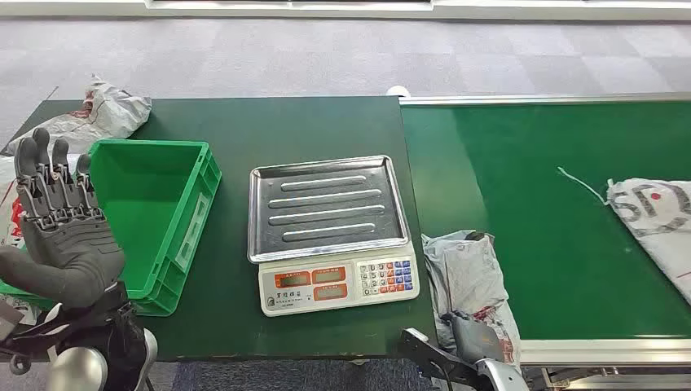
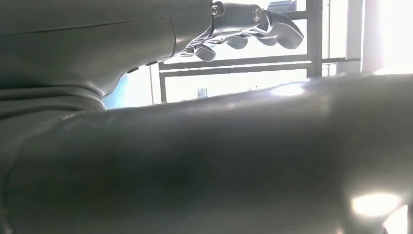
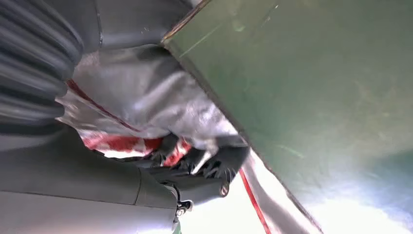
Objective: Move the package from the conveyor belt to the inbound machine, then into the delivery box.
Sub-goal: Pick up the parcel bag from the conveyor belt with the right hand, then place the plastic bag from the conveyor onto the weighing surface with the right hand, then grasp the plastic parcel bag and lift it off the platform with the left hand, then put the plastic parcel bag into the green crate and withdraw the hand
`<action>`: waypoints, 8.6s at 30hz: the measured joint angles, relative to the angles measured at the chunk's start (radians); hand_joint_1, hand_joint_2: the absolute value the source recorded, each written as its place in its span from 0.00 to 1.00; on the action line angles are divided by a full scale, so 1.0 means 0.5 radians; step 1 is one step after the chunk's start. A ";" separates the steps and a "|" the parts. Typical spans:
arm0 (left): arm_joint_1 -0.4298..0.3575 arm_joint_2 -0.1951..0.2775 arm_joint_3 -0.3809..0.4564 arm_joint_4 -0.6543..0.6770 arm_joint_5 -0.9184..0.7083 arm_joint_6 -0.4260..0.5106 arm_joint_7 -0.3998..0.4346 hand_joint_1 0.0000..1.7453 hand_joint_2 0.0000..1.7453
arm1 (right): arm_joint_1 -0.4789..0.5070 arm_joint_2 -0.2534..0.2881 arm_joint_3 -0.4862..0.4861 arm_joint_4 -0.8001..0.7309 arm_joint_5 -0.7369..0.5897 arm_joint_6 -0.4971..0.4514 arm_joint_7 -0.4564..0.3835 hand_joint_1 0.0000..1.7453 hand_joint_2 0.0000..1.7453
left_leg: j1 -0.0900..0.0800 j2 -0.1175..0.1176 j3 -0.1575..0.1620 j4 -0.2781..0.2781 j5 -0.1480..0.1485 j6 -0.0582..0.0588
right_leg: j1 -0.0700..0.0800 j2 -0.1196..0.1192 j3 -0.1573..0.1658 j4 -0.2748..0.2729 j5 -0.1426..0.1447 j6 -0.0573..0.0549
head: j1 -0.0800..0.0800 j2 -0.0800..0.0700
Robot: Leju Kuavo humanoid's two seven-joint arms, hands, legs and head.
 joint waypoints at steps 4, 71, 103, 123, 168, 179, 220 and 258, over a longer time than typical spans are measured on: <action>0.007 0.000 0.000 -0.001 0.002 0.002 0.002 0.00 0.00 | 0.006 -0.011 0.009 -0.022 -0.001 -0.002 0.009 1.00 1.00 | 0.000 0.000 0.000 0.000 0.000 0.000 | 0.000 0.000 0.000 0.000 0.000 0.000 | 0.000 0.000; -0.049 0.018 -0.084 -0.009 0.131 0.058 -0.134 0.00 0.00 | -0.843 0.356 0.097 -0.179 -0.969 -0.406 -1.104 1.00 1.00 | 0.003 -0.002 -0.006 -0.001 0.008 -0.006 | 0.003 0.000 -0.006 0.003 0.007 -0.004 | 0.000 0.000; -0.133 -0.078 -0.106 0.045 0.124 -0.043 -0.066 0.00 0.00 | -1.267 0.575 0.397 0.547 -0.744 -0.127 -1.288 0.05 1.00 | 0.003 -0.001 -0.006 -0.001 0.009 -0.008 | 0.004 0.001 -0.007 0.003 0.008 -0.004 | -0.001 0.000; -0.103 -0.117 -0.094 0.008 -0.160 0.031 0.006 0.00 0.00 | -1.106 0.592 0.333 0.276 -0.478 -0.370 -0.602 0.00 0.00 | 0.003 -0.001 -0.007 0.000 0.008 -0.008 | 0.004 0.001 -0.009 0.003 0.007 -0.004 | -0.001 0.000; -1.454 0.379 -0.985 1.601 -1.300 -1.181 0.402 0.00 1.00 | -0.133 0.247 -0.147 -1.409 -1.250 -1.276 -1.875 0.00 1.00 | 0.000 0.001 -0.004 0.000 0.011 -0.008 | 0.001 0.003 -0.008 0.003 0.013 -0.003 | 0.000 0.000; -1.559 0.022 -1.399 2.205 -1.213 -1.182 0.254 0.00 1.00 | -0.261 0.213 -0.035 -1.316 -1.301 -1.242 -1.865 0.00 1.00 | -0.002 0.000 -0.005 0.000 0.011 -0.007 | -0.001 0.002 -0.008 0.003 0.013 -0.003 | 0.000 0.000; -1.475 0.006 -1.452 2.264 -0.990 -0.718 0.309 1.00 1.00 | -0.389 0.098 0.119 -1.172 -1.387 -1.255 -1.860 0.00 1.00 | -0.001 0.000 -0.005 0.000 0.012 -0.006 | 0.000 0.001 -0.007 0.003 0.013 -0.003 | 0.000 0.000; -0.245 0.952 0.431 0.877 -1.937 -0.122 0.459 1.00 1.00 | 0.261 0.112 -0.185 -1.483 -1.179 -1.310 -1.878 0.00 1.00 | 0.001 0.008 -0.005 -0.002 0.010 -0.009 | 0.002 0.010 -0.011 0.004 0.008 -0.007 | -0.001 0.000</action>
